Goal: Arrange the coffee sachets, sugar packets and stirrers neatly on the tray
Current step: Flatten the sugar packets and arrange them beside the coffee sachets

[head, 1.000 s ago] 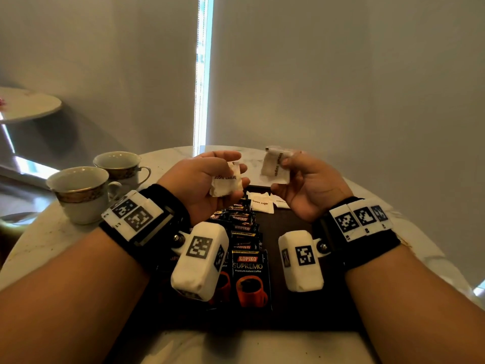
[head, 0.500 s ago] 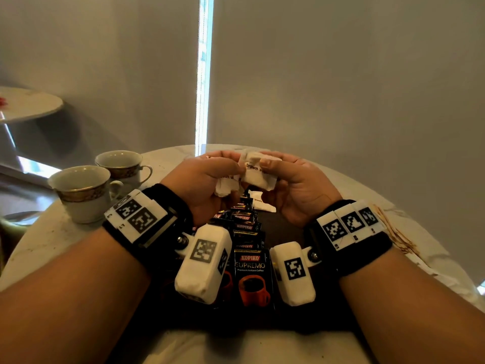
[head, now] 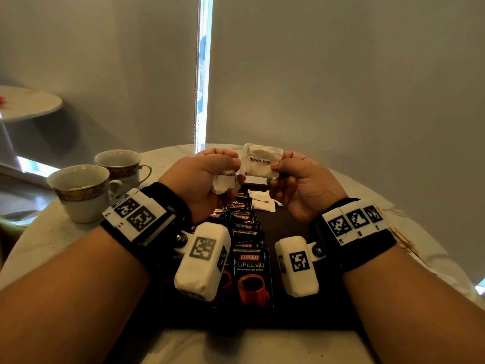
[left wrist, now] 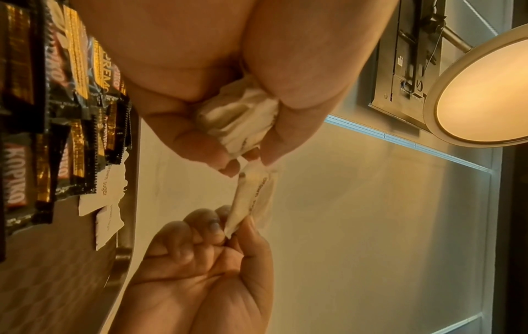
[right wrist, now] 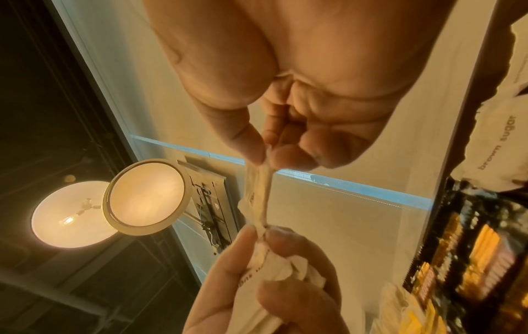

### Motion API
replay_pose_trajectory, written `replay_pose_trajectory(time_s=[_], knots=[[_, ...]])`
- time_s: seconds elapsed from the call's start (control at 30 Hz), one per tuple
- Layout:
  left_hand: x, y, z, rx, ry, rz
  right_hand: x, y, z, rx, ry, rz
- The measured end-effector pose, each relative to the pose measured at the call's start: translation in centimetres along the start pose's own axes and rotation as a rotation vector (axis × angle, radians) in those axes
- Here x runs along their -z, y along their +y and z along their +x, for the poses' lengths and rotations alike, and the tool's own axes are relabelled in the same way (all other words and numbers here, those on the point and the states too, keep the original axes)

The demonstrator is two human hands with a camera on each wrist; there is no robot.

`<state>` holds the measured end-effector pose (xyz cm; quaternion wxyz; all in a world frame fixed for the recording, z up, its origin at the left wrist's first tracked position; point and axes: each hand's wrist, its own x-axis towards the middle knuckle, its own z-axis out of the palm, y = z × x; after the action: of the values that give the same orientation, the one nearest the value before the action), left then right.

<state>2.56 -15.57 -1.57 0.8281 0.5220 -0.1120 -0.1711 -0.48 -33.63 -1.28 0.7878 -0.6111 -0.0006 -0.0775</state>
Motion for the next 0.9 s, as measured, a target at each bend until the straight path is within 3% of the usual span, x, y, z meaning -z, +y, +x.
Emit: replay_pose_trajectory(time_s=[0.13,0.27,0.57,0.9], knots=[[0.0,0.0,0.1,-0.015,0.029,-0.023,3.0,-0.2,2.0,0.005,0.222,0.096],[0.1,-0.1,0.1,-0.014,0.026,-0.040,6.7,0.7,3.6,-0.114,0.461,0.153],[0.2,0.0,0.3,-0.010,0.021,-0.057,8.8,3.3,4.3,-0.394,0.425,0.026],[0.3,-0.1,0.3,-0.016,0.016,-0.050,7.9,3.4,3.8,-0.426,0.413,-0.157]])
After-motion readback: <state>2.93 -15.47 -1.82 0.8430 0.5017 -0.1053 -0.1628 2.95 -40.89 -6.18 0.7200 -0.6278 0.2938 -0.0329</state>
